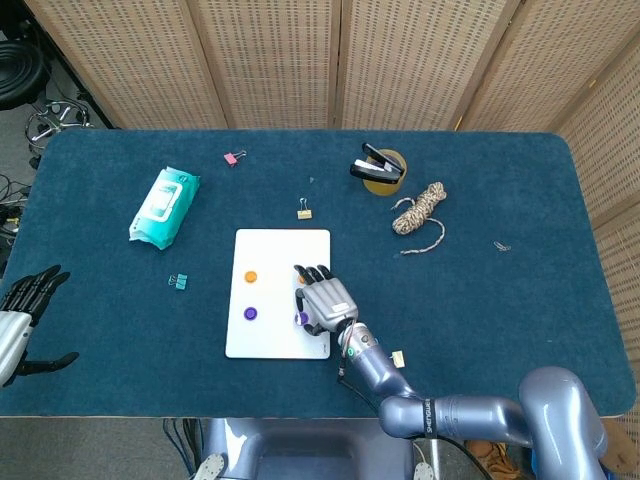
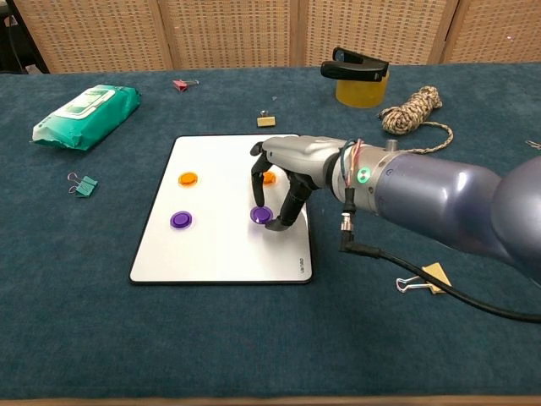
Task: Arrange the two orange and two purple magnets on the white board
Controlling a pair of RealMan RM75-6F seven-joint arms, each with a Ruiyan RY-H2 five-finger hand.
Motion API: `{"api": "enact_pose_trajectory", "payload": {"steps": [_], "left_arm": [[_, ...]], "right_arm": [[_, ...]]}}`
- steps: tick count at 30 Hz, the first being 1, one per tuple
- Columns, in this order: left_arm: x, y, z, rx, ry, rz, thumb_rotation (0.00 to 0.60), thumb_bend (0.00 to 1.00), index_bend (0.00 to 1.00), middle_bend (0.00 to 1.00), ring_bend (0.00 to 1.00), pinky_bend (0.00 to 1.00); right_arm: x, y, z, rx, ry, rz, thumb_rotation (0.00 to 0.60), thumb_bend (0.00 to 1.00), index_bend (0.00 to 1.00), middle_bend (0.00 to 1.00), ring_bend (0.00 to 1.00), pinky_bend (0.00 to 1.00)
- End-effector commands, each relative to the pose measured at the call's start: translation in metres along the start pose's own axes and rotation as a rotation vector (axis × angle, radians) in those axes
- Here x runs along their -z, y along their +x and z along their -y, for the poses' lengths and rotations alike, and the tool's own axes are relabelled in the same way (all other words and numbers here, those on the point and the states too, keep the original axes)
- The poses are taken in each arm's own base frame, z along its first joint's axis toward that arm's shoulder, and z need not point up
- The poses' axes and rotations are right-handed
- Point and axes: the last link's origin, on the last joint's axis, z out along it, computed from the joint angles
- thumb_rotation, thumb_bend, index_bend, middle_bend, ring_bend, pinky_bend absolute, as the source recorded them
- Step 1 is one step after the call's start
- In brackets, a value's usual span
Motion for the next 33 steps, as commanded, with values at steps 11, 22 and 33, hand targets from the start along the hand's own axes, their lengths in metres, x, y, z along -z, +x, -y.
{"api": "enact_pose_trajectory", "payload": {"steps": [11,22,33], "left_arm": [[0.002,0.002,0.001,0.007,-0.001,-0.005,0.6,0.1,0.0,0.0,0.0,0.0],[0.002,0.004,0.002,0.011,0.002,-0.008,0.6,0.1,0.0,0.0,0.0,0.0],[0.003,0.004,0.003,0.013,0.002,-0.01,0.6,0.1,0.0,0.0,0.0,0.0]], "right_arm": [[-0.016,-0.005,0.002,-0.013,-0.046,0.013,0.6,0.41,0.56,0.0,0.0,0.0],[-0.017,-0.008,-0.001,-0.008,-0.055,0.012,0.6,0.41,0.56,0.0,0.0,0.0],[-0.017,-0.01,-0.001,-0.022,-0.054,0.02,0.6,0.41,0.53,0.0,0.0,0.0]]}}
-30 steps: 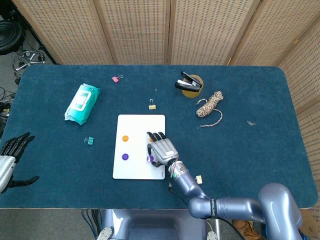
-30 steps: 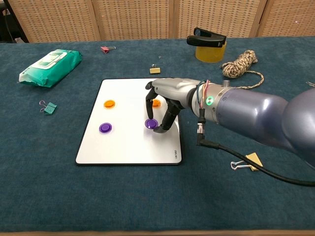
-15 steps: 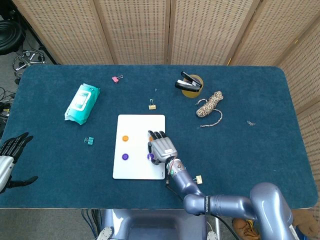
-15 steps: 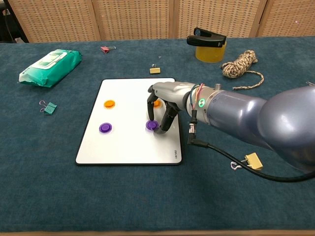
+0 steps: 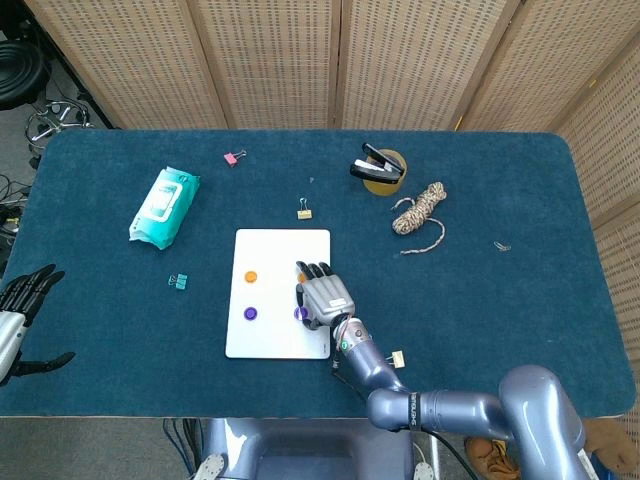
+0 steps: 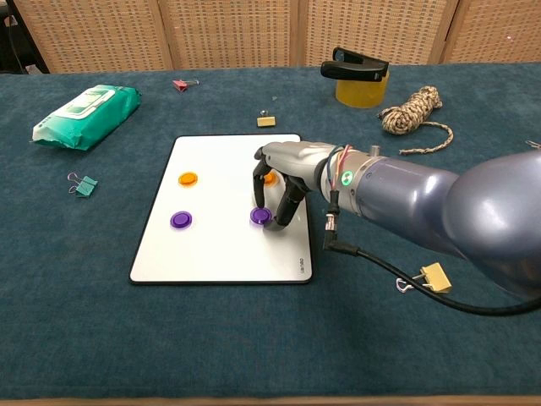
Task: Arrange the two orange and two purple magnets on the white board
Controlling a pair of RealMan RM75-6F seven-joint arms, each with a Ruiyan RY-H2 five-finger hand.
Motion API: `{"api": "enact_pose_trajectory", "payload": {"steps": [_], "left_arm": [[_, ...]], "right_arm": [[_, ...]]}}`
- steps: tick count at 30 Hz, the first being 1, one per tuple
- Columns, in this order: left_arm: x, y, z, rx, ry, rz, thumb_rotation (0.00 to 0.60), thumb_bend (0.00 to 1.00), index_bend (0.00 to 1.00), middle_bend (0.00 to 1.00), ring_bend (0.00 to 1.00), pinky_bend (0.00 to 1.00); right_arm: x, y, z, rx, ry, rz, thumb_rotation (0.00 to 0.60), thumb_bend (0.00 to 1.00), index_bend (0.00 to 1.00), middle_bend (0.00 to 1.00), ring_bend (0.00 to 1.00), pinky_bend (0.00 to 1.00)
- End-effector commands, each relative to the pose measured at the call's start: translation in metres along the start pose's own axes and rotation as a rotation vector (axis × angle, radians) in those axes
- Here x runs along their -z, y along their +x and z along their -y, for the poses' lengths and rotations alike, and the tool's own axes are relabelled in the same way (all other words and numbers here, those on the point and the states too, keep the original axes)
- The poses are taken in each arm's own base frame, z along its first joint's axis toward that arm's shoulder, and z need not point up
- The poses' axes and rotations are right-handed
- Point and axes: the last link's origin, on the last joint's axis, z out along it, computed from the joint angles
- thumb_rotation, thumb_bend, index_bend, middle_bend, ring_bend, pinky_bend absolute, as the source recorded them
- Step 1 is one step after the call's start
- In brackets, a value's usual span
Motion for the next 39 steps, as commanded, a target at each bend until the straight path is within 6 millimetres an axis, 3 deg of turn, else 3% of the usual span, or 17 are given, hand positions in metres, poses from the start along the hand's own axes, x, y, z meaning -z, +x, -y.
{"api": "enact_pose_trajectory", "payload": {"steps": [1,6,16,27,30,35,39], "left_arm": [[0.0,0.0,0.0,0.001,-0.001,-0.001,0.6,0.1,0.0,0.0,0.0,0.0],[0.0,0.0,0.001,-0.002,-0.004,0.004,0.6,0.1,0.0,0.0,0.0,0.0],[0.0,0.001,0.001,-0.001,-0.004,0.0,0.6,0.1,0.0,0.0,0.0,0.0],[0.002,0.001,0.0,0.0,-0.008,-0.003,0.6,0.1,0.0,0.0,0.0,0.0],[0.002,0.001,0.0,-0.004,-0.009,-0.01,0.6,0.1,0.0,0.0,0.0,0.0],[0.003,-0.002,-0.001,-0.04,-0.003,-0.038,0.6,0.1,0.0,0.0,0.0,0.0],[0.003,-0.006,-0.003,-0.065,0.003,-0.052,0.6,0.1,0.0,0.0,0.0,0.0]], "right_arm": [[0.001,-0.001,0.0,-0.005,0.004,0.01,0.6,0.41,0.51,0.0,0.0,0.0],[0.003,0.0,0.0,-0.009,0.015,0.024,0.6,0.42,0.37,0.0,0.0,0.0],[0.007,0.005,0.003,-0.021,0.029,0.009,0.6,0.41,0.35,0.0,0.0,0.0],[0.051,0.04,-0.011,0.019,0.084,-0.101,0.6,0.41,0.31,0.0,0.0,0.0],[0.066,0.049,-0.027,0.039,0.079,-0.141,0.6,0.35,0.23,0.0,0.0,0.0],[0.103,0.067,-0.079,0.096,0.027,-0.248,0.6,0.04,0.09,0.0,0.0,0.0],[0.14,0.078,-0.13,0.166,-0.039,-0.359,0.6,0.0,0.02,0.0,0.0,0.0]]}}
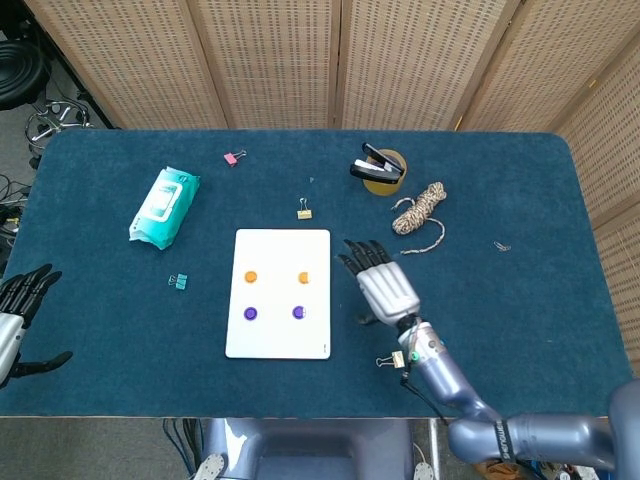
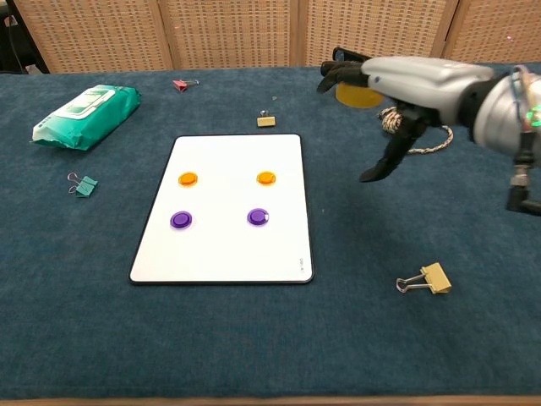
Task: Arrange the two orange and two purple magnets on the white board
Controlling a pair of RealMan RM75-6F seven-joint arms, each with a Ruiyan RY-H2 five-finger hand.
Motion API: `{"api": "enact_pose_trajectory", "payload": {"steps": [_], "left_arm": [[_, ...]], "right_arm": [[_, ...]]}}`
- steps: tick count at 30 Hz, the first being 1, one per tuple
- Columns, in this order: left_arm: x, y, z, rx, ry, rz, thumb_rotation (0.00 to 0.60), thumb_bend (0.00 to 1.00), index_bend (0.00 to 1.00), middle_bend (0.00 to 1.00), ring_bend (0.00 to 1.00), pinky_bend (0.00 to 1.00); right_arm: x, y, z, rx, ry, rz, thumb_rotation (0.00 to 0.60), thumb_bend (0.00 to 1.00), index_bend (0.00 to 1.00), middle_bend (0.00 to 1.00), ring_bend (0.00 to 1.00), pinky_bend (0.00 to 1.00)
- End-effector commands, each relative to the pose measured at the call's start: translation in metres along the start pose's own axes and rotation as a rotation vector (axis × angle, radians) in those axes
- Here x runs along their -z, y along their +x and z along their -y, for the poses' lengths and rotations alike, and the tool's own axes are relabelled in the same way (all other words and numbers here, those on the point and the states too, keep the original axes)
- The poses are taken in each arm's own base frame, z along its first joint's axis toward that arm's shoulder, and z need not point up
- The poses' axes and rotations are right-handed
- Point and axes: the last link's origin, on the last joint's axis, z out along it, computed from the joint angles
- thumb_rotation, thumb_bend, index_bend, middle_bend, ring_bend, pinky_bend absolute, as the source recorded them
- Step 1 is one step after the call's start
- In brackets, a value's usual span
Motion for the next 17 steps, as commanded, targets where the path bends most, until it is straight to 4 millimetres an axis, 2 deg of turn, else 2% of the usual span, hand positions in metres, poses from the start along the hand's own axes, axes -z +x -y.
{"api": "enact_pose_trajectory", "payload": {"steps": [1,2,6,8,12,17], "left_arm": [[-0.001,-0.003,-0.002,-0.013,0.008,-0.021,0.6,0.1,0.0,0.0,0.0,0.0],[-0.003,-0.004,-0.003,-0.016,0.005,-0.051,0.6,0.1,0.0,0.0,0.0,0.0],[-0.001,-0.011,-0.001,-0.003,0.021,-0.084,0.6,0.07,0.0,0.0,0.0,0.0],[0.001,-0.014,0.003,-0.004,0.035,-0.086,0.6,0.07,0.0,0.0,0.0,0.0],[0.004,-0.018,0.009,-0.002,0.049,-0.096,0.6,0.06,0.0,0.0,0.0,0.0],[0.004,-0.018,0.015,-0.001,0.054,-0.096,0.6,0.05,0.0,0.0,0.0,0.0]], "right_arm": [[0.046,0.014,-0.058,0.061,-0.073,-0.101,0.6,0.0,0.01,0.0,0.0,0.0],[0.075,0.022,-0.096,0.106,-0.164,-0.147,0.6,0.0,0.0,0.0,0.0,0.0],[0.123,0.025,-0.137,0.113,-0.235,-0.175,0.6,0.0,0.0,0.0,0.0,0.0],[0.143,0.025,-0.151,0.105,-0.276,-0.186,0.6,0.0,0.0,0.0,0.0,0.0],[0.169,0.024,-0.165,0.069,-0.332,-0.21,0.6,0.0,0.0,0.0,0.0,0.0],[0.193,0.02,-0.171,0.037,-0.37,-0.231,0.6,0.0,0.0,0.0,0.0,0.0]]}}
